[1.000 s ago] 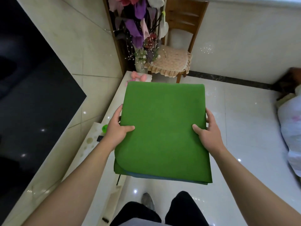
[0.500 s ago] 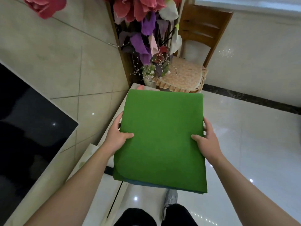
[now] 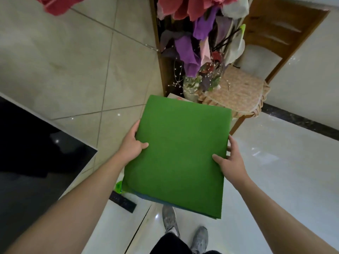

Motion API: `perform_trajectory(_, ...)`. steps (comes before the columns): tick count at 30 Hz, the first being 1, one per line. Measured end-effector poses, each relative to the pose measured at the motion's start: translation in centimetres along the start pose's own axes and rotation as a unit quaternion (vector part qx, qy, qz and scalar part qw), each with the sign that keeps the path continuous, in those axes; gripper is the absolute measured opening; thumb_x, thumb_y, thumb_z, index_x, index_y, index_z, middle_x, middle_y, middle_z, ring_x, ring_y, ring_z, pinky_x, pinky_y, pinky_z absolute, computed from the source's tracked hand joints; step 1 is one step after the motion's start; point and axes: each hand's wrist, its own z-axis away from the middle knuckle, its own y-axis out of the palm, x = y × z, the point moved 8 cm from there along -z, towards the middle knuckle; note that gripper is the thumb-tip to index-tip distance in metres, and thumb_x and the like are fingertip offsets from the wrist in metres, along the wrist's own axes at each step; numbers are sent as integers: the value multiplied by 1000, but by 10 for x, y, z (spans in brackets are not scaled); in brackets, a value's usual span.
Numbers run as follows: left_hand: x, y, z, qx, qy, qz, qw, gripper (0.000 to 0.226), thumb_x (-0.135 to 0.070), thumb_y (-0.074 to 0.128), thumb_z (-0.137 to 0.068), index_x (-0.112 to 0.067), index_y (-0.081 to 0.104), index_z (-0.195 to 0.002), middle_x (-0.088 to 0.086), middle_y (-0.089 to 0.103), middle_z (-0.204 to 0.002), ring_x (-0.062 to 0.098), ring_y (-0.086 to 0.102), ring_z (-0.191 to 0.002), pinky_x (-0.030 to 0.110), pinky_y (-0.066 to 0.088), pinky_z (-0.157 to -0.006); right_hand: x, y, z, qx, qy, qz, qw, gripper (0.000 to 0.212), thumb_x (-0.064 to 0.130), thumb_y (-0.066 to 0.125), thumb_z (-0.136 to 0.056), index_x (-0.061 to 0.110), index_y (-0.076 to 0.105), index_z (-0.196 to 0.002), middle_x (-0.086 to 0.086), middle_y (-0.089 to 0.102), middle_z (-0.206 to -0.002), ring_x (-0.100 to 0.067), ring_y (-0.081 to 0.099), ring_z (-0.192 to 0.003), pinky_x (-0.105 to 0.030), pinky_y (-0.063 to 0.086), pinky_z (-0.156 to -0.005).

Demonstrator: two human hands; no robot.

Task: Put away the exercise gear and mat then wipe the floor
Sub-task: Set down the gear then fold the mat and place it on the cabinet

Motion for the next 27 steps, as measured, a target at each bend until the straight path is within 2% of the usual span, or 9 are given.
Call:
perform_trajectory(3,15,-12,-39,0,-5,-6,1000,94,11,64,-81,-44,30,-150,-11,50,-144,17,51,-126,46,45,-106,-11,29,-30,-1,10,3,1000,77,-2,61,-89,44,31,-142,1,53,-125,-18,65,-101,-40,60,-79)
perform_trajectory(5,29,-17,-63,2,-11,-11,1000,94,11,63,-82,-43,30,-150,-11,49,-145,16,50,-126,44,44,-106,-21,47,-50,-1,16,13,1000,77,-1,62,-89,45,30,-142,1,53,-126,-16,66,-99,-42,60,-79)
perform_trajectory(9,59,-20,-108,-5,-30,-24,999,94,14,61,-82,-39,28,-152,-12,47,-145,12,48,-125,35,43,-104,-49,77,-86,-4,24,37,999,79,1,64,-88,47,29,-141,0,54,-126,-18,66,-99,-45,59,-82)
perform_trajectory(13,87,-13,-152,-6,-51,-40,998,96,14,61,-81,-39,27,-153,-8,45,-149,16,48,-131,33,41,-107,-78,98,-118,-7,36,35,999,79,-1,63,-89,42,27,-144,0,53,-125,-19,64,-100,-41,58,-82)
perform_trajectory(17,114,-4,-196,2,-51,-64,997,95,14,59,-82,-37,26,-154,-10,43,-149,13,45,-131,28,39,-106,-113,119,-150,-3,47,31,998,78,0,62,-90,41,25,-145,1,53,-127,-21,63,-105,-44,57,-87)
perform_trajectory(20,137,0,-225,7,-58,-71,996,93,15,58,-83,-37,27,-153,-11,46,-145,10,47,-126,24,40,-102,-142,136,-172,1,54,26,998,78,0,62,-90,43,25,-144,8,54,-119,-14,64,-99,-38,57,-85)
perform_trajectory(23,165,1,-252,9,-65,-77,995,92,14,59,-85,-38,26,-153,-8,46,-146,14,47,-129,32,40,-108,-170,154,-192,7,55,20,998,79,1,62,-90,46,25,-143,15,53,-112,-8,65,-91,-27,57,-74)
perform_trajectory(27,200,6,-283,16,-67,-99,993,90,12,59,-87,-38,25,-153,-11,46,-142,8,45,-122,24,35,-102,-204,177,-216,21,55,11,998,80,2,61,-91,51,23,-142,24,51,-111,-4,64,-91,-18,56,-70)
